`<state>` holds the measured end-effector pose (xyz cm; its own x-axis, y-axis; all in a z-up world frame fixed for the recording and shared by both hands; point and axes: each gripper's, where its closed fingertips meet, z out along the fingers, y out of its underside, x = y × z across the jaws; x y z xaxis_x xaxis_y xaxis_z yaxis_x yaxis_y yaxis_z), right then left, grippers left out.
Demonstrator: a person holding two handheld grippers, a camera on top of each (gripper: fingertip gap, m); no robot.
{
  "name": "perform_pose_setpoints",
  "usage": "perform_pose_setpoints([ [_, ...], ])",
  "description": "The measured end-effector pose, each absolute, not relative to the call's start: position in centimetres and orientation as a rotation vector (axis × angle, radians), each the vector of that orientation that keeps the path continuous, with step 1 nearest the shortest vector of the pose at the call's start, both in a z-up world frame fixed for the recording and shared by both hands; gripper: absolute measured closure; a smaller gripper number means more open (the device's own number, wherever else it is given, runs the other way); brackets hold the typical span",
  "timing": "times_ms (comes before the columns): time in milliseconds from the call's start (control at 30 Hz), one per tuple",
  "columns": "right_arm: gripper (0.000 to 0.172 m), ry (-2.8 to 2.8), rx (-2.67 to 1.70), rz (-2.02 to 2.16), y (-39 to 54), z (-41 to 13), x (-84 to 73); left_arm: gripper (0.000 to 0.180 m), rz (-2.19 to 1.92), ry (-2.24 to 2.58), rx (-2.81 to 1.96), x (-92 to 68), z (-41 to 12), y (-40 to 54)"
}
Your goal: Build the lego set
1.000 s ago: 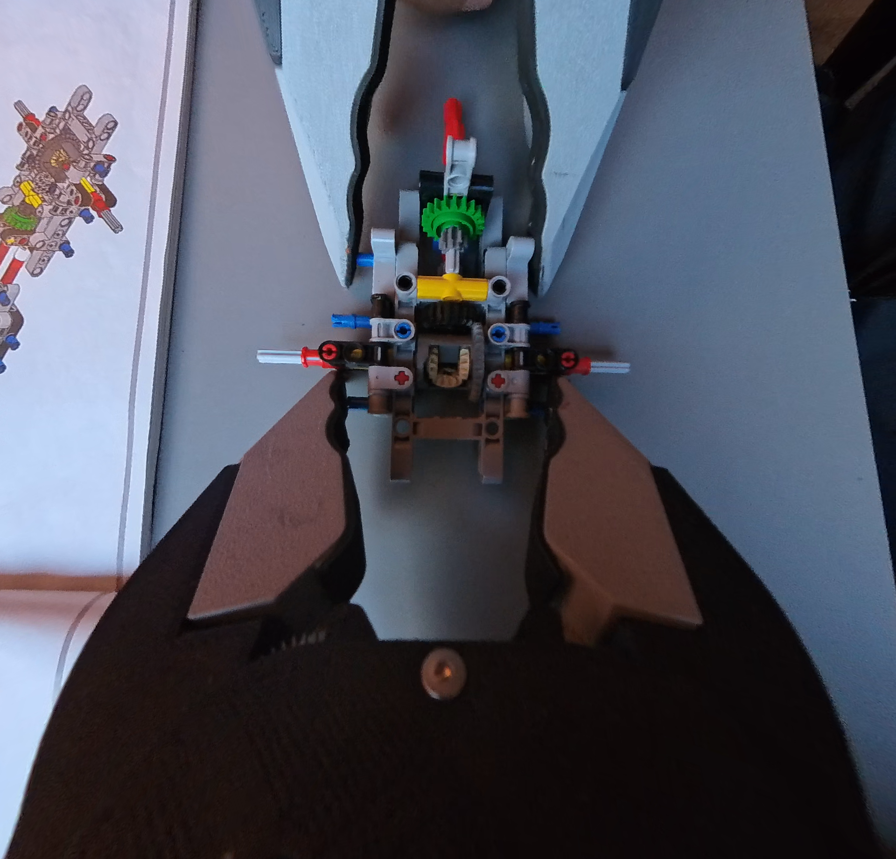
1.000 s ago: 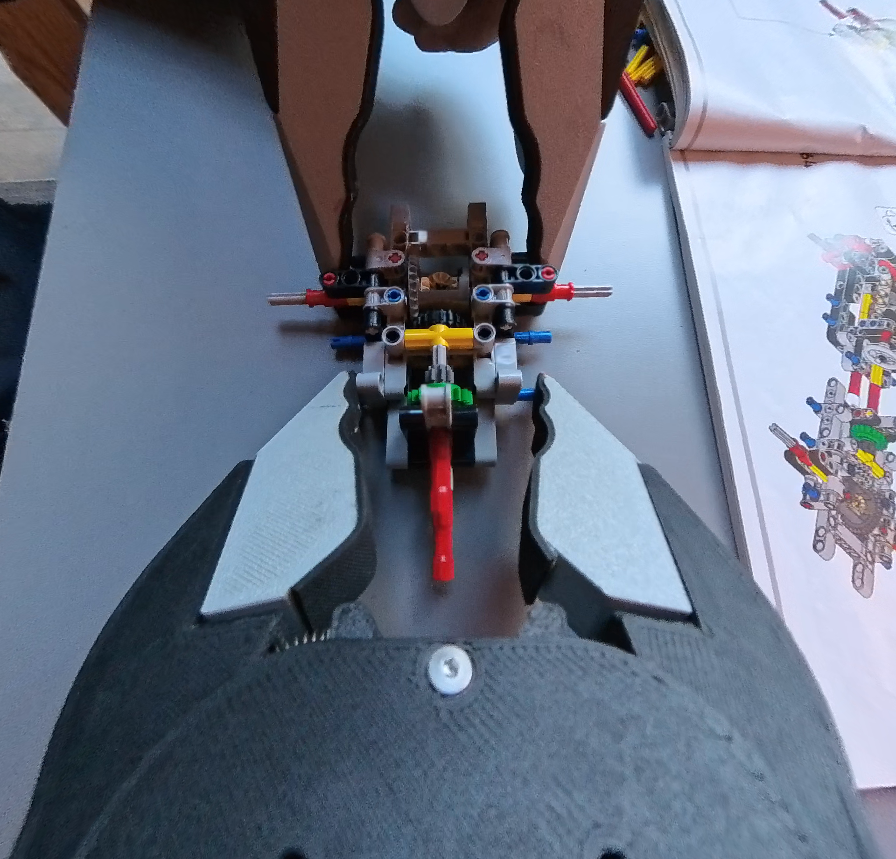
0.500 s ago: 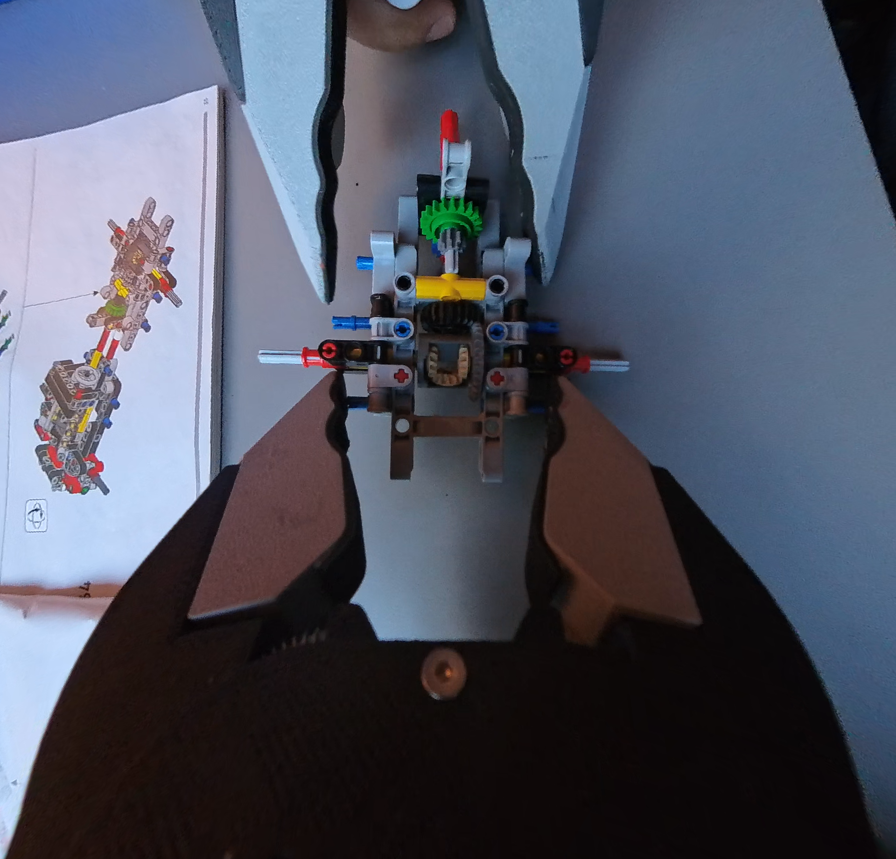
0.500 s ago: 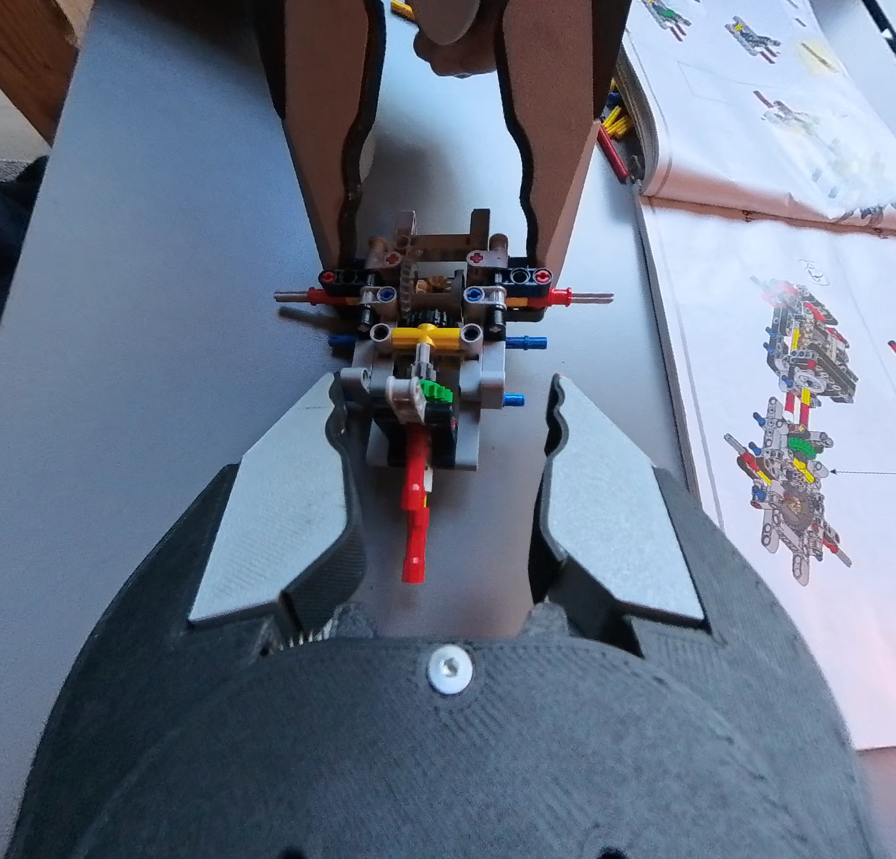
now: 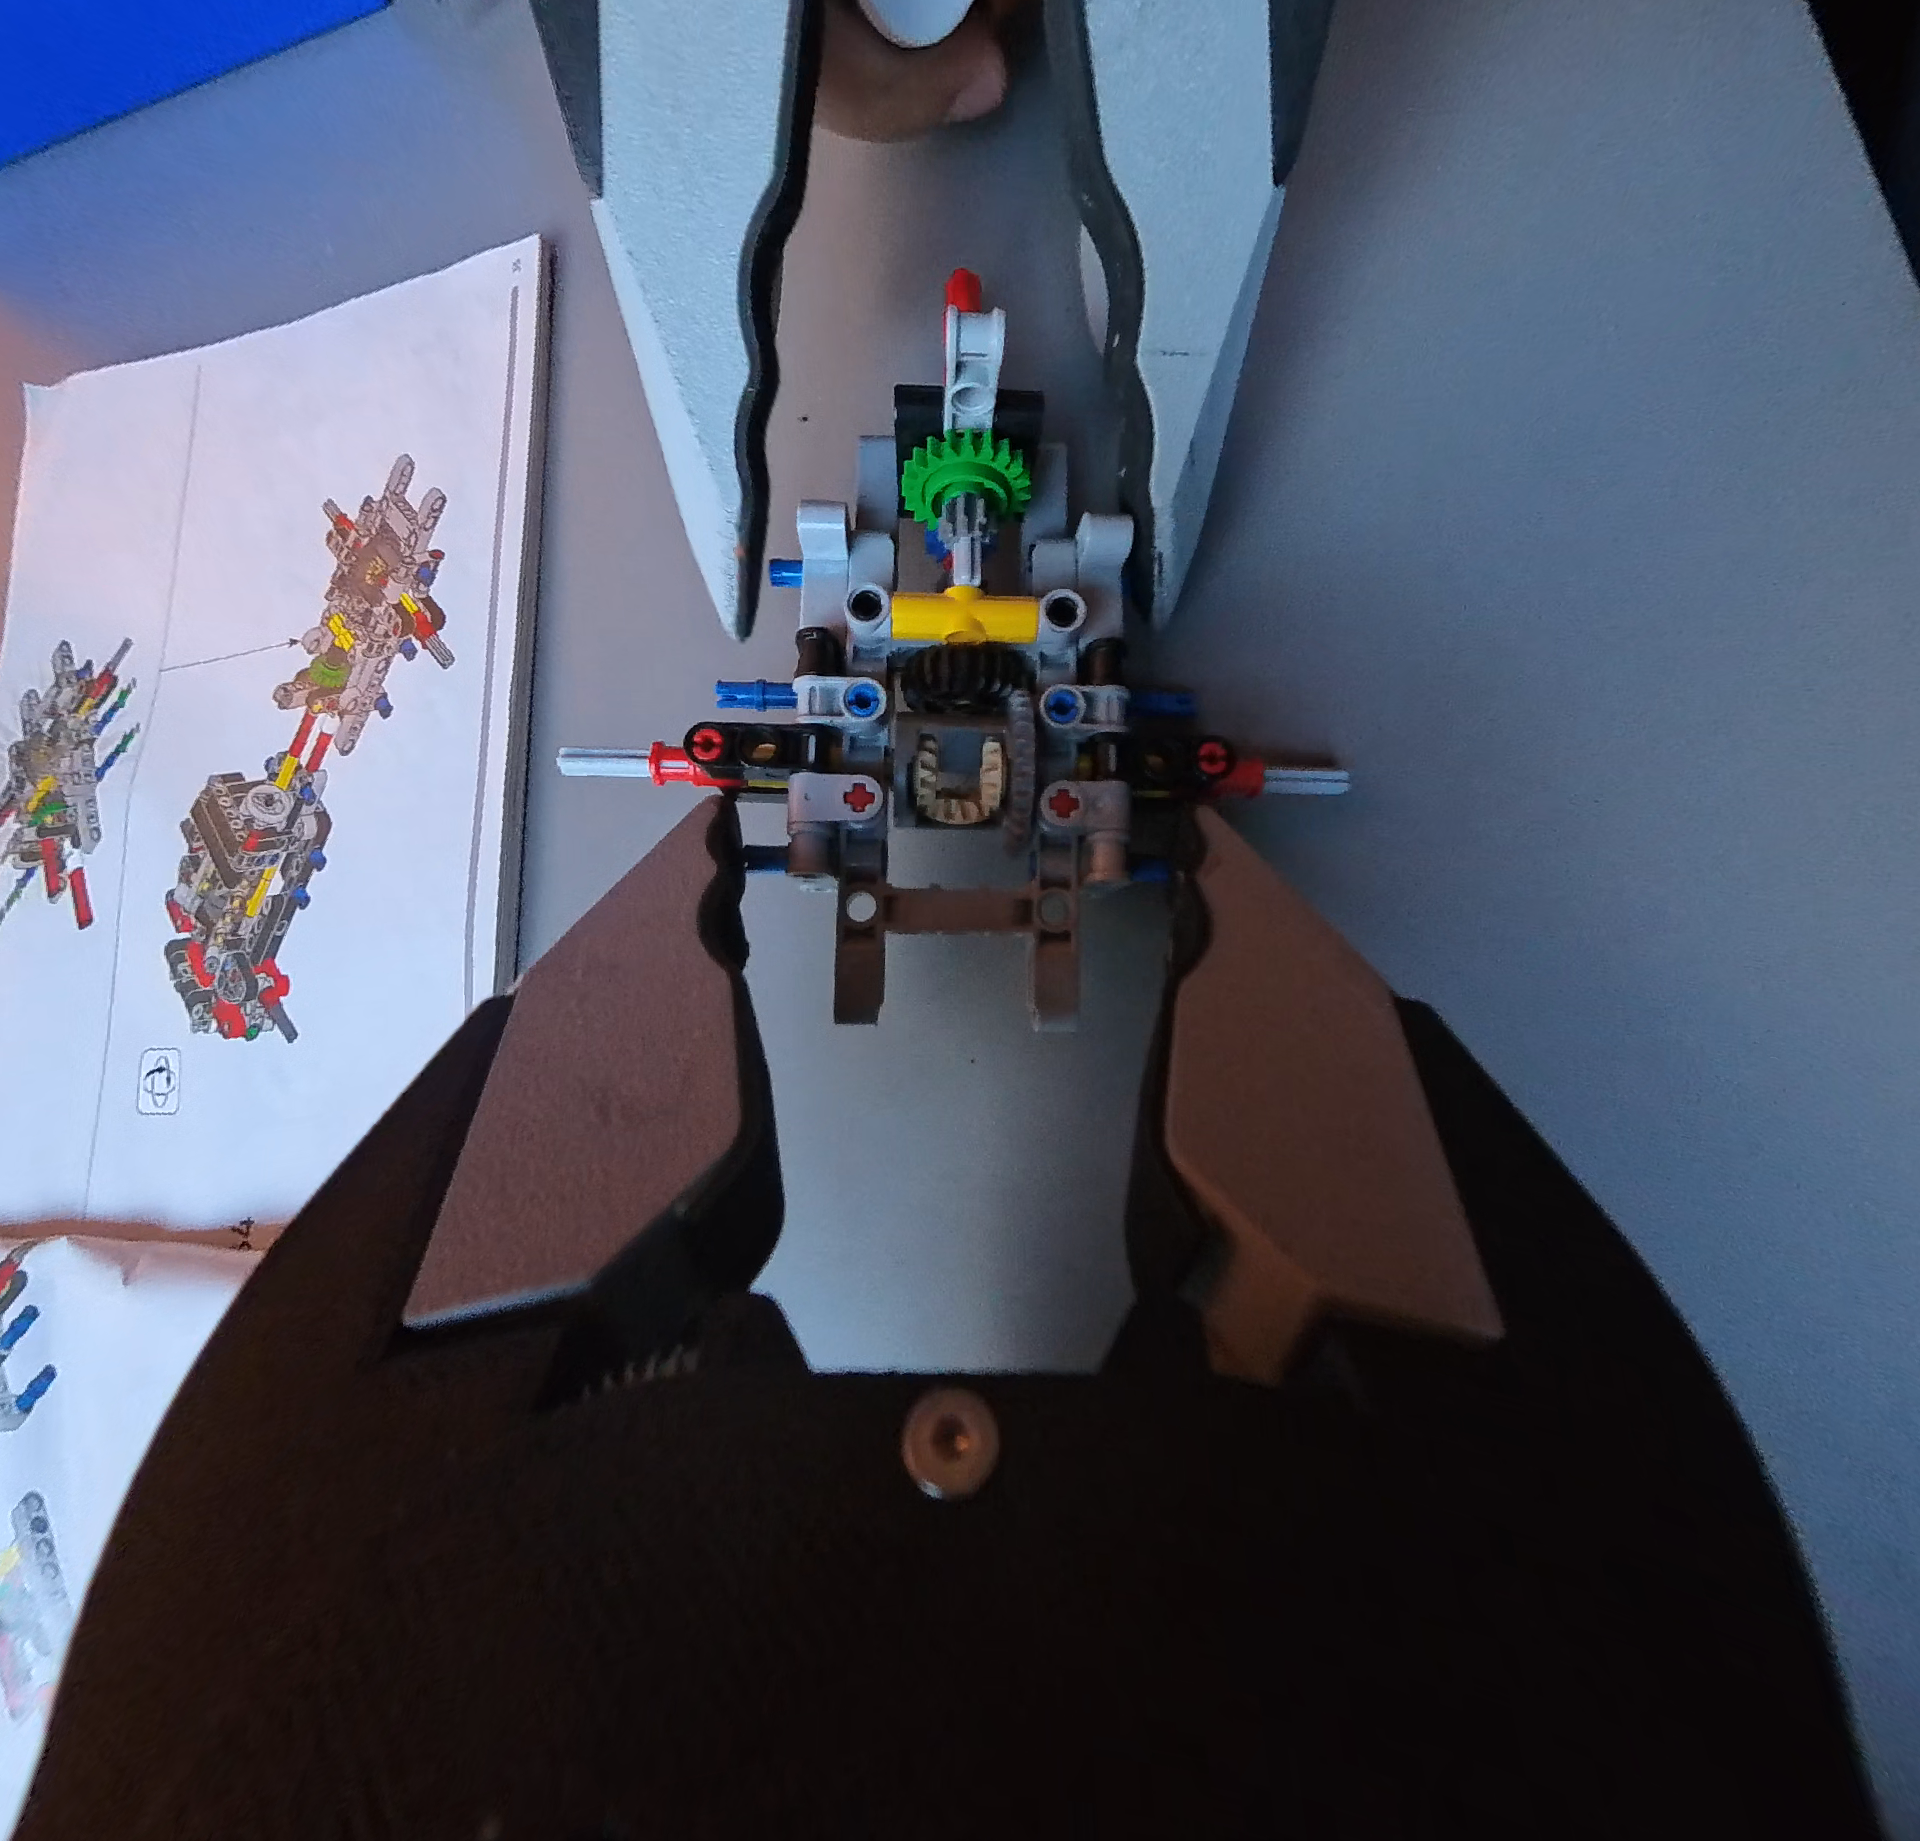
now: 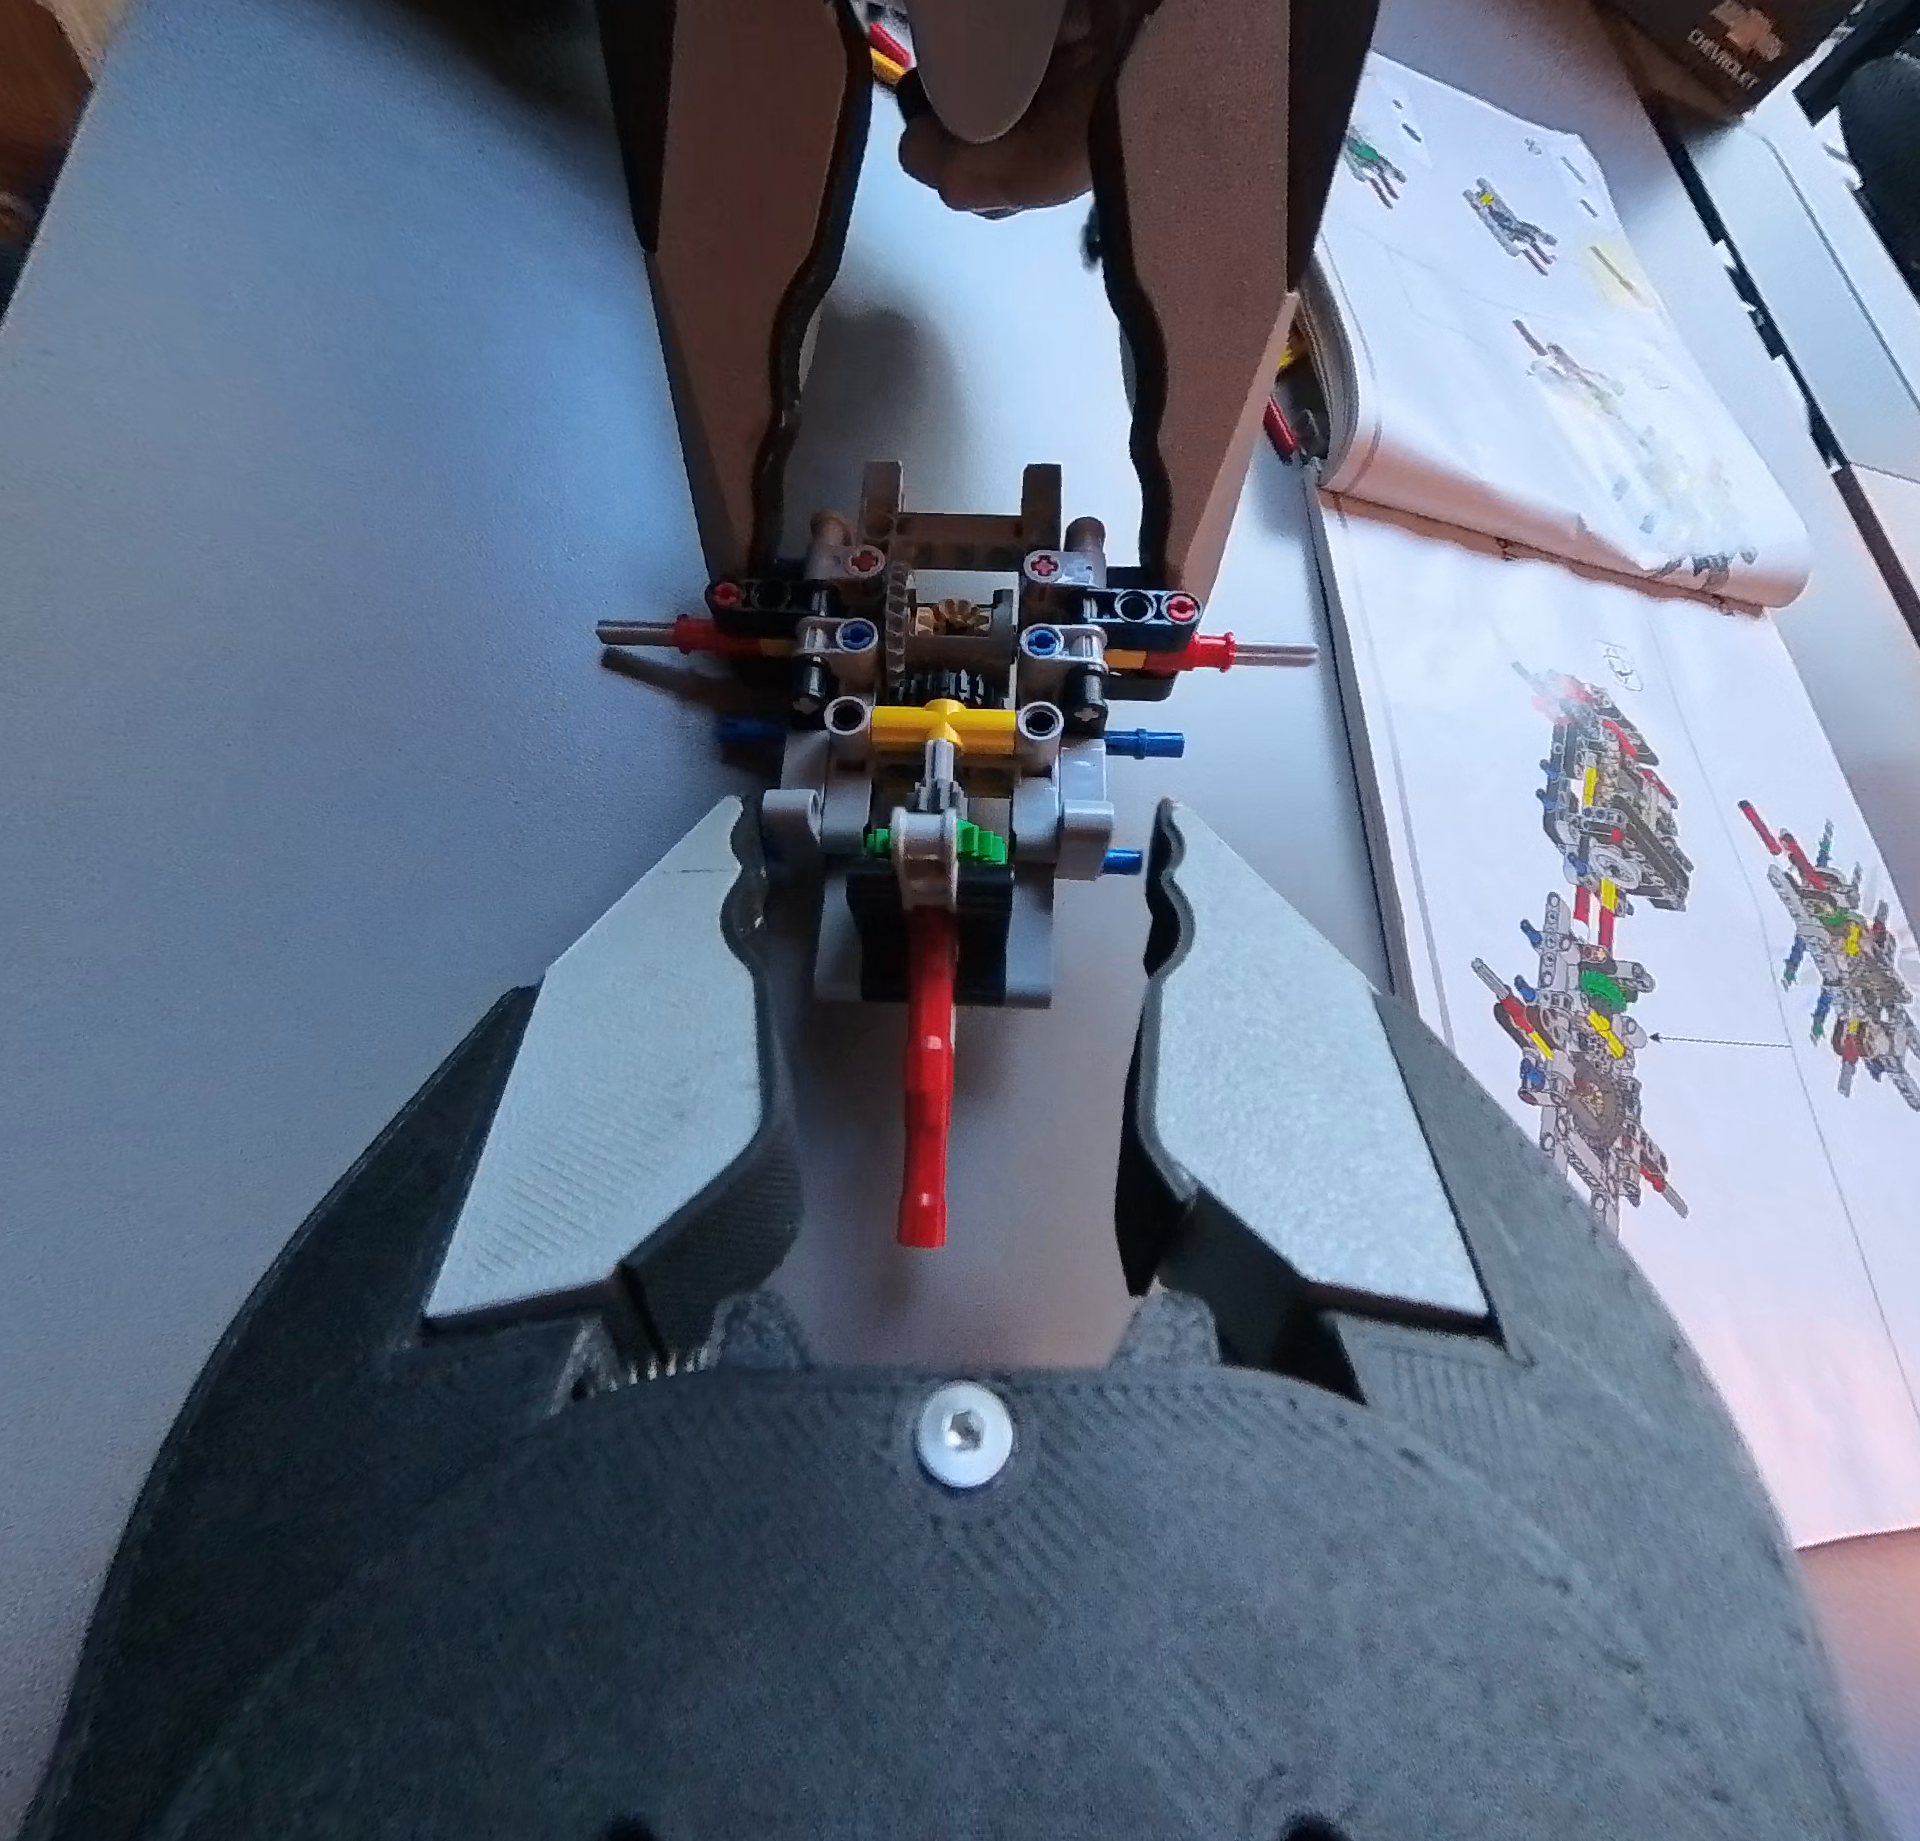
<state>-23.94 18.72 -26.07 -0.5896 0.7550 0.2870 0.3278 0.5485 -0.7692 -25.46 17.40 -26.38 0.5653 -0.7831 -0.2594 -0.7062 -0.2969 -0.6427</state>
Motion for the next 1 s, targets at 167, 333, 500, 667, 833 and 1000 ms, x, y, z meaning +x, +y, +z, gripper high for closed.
perform_pose_setpoints([
  [167,0.095,-2.164,-0.894,0.903,19.1,-26.1,-24.2,0.101,-0.201,1.145,-2.106,-25.6,-26.7,17.4],
  [333,0.098,-2.194,-0.898,0.913,18.9,-26.4,-24.1,0.101,-0.293,1.096,-2.136,-25.5,-27.0,17.4],
  [500,0.102,-2.253,-0.949,0.955,18.7,-26.8,-24.0,0.101,-0.297,1.108,-2.109,-25.4,-27.0,17.5],
  [667,0.102,-2.254,-0.988,0.975,18.8,-26.8,-23.9,0.101,-0.284,1.117,-2.101,-25.3,-26.9,17.5],
  [833,0.108,-2.285,-1.01,0.985,18.3,-27.0,-23.3,0.102,-0.321,1.12,-2.133,-24.9,-27.1,17.1],
  [1000,0.11,-2.322,-1.126,1.035,17.9,-27.2,-23.2,0.102,-0.417,1.101,-2.167,-24.9,-27.5,16.8],
])
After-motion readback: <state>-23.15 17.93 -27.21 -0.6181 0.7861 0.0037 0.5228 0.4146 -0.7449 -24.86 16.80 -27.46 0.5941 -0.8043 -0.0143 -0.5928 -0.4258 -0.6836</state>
